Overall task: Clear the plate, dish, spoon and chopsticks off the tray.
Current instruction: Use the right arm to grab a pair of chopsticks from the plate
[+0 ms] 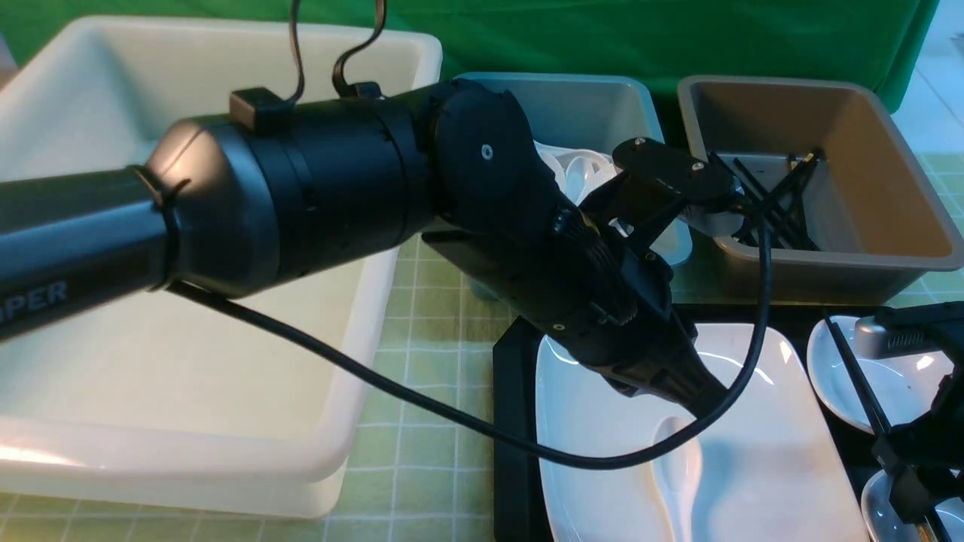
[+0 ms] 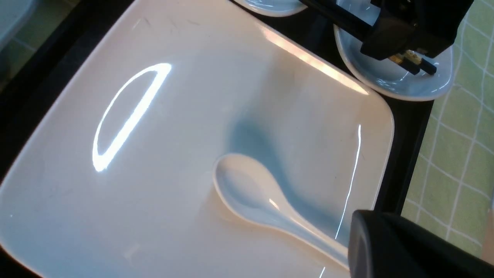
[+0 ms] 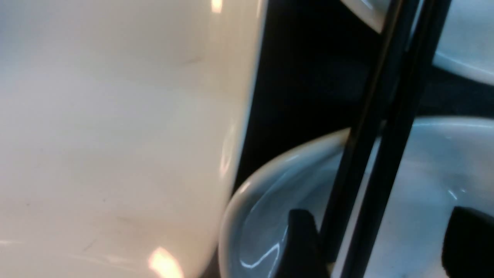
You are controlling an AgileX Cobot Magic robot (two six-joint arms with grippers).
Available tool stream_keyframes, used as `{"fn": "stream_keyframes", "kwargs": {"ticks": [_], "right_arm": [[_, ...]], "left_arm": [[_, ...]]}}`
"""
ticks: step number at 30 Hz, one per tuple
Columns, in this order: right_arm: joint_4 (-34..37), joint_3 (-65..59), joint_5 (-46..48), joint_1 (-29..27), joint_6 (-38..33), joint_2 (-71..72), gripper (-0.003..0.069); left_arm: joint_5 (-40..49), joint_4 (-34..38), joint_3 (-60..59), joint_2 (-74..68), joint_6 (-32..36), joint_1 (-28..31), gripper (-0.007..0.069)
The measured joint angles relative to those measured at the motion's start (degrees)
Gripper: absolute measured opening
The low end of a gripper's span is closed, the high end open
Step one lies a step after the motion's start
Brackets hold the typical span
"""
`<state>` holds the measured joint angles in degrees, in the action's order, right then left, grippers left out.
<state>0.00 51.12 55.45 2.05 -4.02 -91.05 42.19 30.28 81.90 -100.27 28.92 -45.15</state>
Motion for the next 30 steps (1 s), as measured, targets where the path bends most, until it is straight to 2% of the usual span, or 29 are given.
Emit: {"fn": "stream_keyframes", "kwargs": {"ticks": [16, 19, 23, 25, 30], "right_arm": [[0.00, 0.00, -0.58, 0.00, 0.00, -2.01, 0.0442], [0.00, 0.00, -0.58, 0.00, 0.00, -2.01, 0.0384], [0.00, 0.00, -0.58, 0.00, 0.00, -2.05, 0.0188], [0.00, 0.00, -0.58, 0.00, -0.06, -2.05, 0.0115], [0.00, 0.06, -0.58, 0.00, -0.06, -2.05, 0.0106]], "left_arm": [[-4.35, -0.63, 0.11, -0.49, 1.32, 0.00, -0.0016], [-4.48, -0.63, 0.11, -0.53, 1.32, 0.00, -0.0016], [-4.48, -0.67, 0.11, -0.53, 1.32, 0.00, -0.0016], [-4.48, -0.74, 0.11, -0.53, 1.32, 0.00, -0.0016], [-4.48, -0.79, 0.11, -0.53, 1.32, 0.00, -0.0016]]}}
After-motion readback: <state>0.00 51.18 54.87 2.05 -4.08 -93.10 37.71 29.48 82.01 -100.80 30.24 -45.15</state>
